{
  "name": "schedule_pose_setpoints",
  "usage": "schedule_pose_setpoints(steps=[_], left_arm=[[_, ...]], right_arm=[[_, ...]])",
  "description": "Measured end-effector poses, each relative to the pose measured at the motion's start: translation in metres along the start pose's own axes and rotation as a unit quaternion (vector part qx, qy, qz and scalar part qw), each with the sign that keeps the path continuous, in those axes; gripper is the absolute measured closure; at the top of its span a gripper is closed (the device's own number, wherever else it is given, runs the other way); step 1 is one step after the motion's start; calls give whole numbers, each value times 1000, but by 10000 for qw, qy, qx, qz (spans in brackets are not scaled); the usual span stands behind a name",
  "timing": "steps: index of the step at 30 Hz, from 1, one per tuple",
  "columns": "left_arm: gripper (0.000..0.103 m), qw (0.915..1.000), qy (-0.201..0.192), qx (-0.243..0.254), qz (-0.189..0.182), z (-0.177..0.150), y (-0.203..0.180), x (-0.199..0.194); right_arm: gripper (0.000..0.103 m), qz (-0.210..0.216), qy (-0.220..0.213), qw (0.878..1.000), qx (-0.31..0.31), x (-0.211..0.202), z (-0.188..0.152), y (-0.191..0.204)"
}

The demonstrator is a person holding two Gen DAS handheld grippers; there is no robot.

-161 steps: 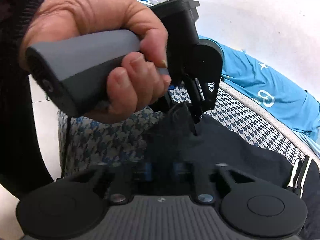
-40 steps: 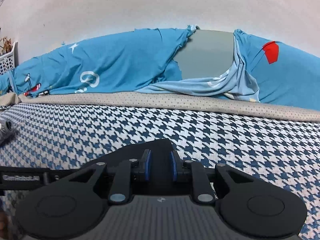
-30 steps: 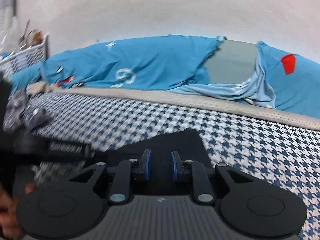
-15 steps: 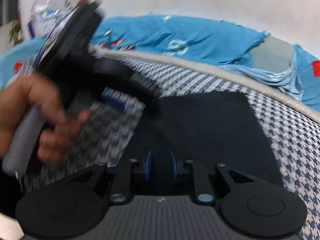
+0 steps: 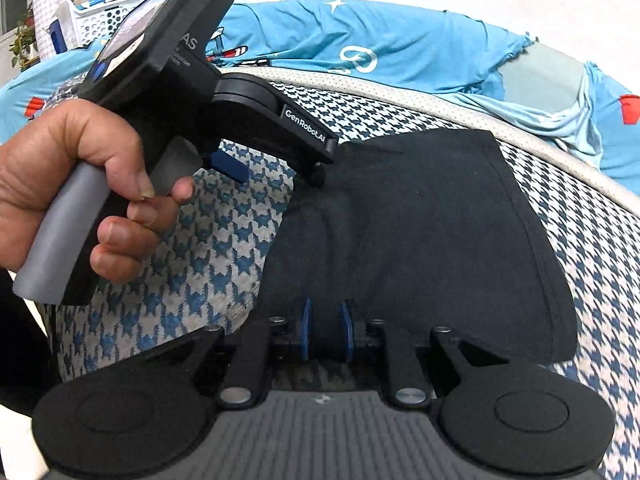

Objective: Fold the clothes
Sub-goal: 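Press both open grippers along the folded black shirt to flatten it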

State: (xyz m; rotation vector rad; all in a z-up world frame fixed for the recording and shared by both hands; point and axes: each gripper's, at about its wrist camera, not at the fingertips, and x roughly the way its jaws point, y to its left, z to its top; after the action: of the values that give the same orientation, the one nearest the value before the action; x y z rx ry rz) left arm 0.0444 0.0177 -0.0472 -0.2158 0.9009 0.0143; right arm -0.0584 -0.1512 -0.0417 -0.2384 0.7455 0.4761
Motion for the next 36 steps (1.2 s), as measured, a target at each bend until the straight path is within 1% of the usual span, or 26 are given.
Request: schedule_pose_setpoints(steps=[2, 5, 9, 15, 18, 23, 27, 32, 34, 36], left_arm=[[28, 9999, -4, -103, -41, -2, 4, -5], [28, 9996, -2, -268, -104, -3, 11, -11], [28, 9997, -77, -233, 25, -4, 13, -11], [28, 9991, -192, -311, 197, 0, 15, -8], [28, 9991, -217, -292, 235, 1, 13, -4], [27, 9988, -229, -277, 337, 5, 12, 1], [25, 9981, -242, -212, 521, 8, 8, 6], [17, 9965, -253, -58, 793, 10, 1, 14], [17, 9965, -246, -86, 797, 10, 3, 14], [17, 9970, -236, -145, 723, 10, 5, 11]], right_arm=[[85, -26, -34, 10000, 28, -4, -1, 1], [85, 107, -178, 9995, 219, -13, -2, 0], [85, 195, -504, 9982, 240, -20, -2, 5], [85, 263, -626, 9976, 140, -9, 2, 15], [85, 264, -586, 9978, 149, -1, 4, 18], [85, 316, -398, 9985, 225, 9, 3, 20], [84, 379, -303, 9985, 233, 13, 0, 20], [84, 415, -274, 9985, 247, 10, -1, 19], [84, 421, -269, 9985, 244, 8, -1, 19], [84, 428, -264, 9984, 240, 6, -1, 19]])
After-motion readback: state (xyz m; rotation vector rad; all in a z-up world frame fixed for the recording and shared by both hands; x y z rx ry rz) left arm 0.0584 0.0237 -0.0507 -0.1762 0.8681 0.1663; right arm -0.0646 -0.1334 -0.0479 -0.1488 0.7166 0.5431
